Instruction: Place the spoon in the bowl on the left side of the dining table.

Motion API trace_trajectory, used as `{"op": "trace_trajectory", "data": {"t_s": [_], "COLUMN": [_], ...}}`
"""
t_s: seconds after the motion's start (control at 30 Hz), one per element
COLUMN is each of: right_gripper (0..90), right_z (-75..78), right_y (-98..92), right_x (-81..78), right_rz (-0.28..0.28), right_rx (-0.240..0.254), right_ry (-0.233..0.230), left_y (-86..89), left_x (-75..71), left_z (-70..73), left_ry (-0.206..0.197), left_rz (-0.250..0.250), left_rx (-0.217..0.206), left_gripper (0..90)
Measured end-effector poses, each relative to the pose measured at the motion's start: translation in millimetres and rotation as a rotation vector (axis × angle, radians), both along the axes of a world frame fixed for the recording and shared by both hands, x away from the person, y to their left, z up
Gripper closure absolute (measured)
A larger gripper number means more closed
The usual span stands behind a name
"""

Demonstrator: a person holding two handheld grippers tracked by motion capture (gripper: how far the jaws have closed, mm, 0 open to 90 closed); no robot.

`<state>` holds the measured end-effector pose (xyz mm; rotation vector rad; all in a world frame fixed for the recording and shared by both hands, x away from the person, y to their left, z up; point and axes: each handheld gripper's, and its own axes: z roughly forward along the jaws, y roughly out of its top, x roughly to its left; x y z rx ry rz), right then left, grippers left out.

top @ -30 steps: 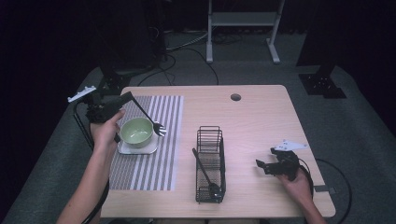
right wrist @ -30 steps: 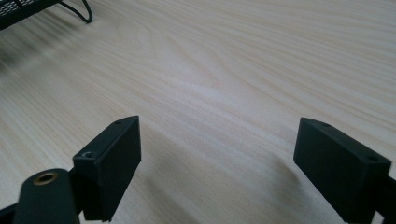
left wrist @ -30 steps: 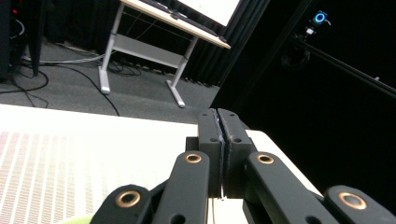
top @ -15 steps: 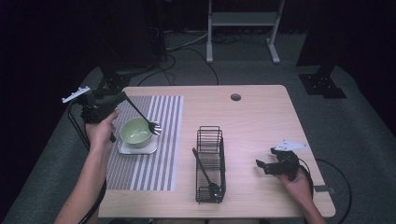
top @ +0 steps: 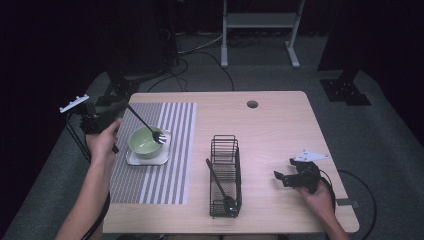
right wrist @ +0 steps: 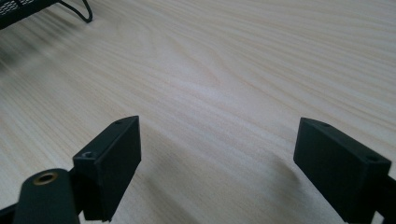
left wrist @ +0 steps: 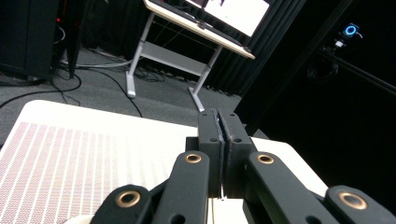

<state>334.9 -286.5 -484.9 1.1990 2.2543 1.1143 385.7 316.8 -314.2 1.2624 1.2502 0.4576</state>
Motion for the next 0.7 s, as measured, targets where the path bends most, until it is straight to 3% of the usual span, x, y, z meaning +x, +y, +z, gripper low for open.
{"op": "trace_trajectory", "data": {"t_s": [0.7], "right_gripper": [14.0], "right_z": [0.0], "right_y": [0.0], "right_x": [0.0], "right_rz": [0.000], "right_rx": [-0.001], "right_ry": [0.000], "left_y": [15.5], "left_x": [-1.1], "left_z": [-9.7], "left_ry": [0.019], "left_rz": [0.063], "left_rx": [0.009], "left_gripper": [89.2]}}
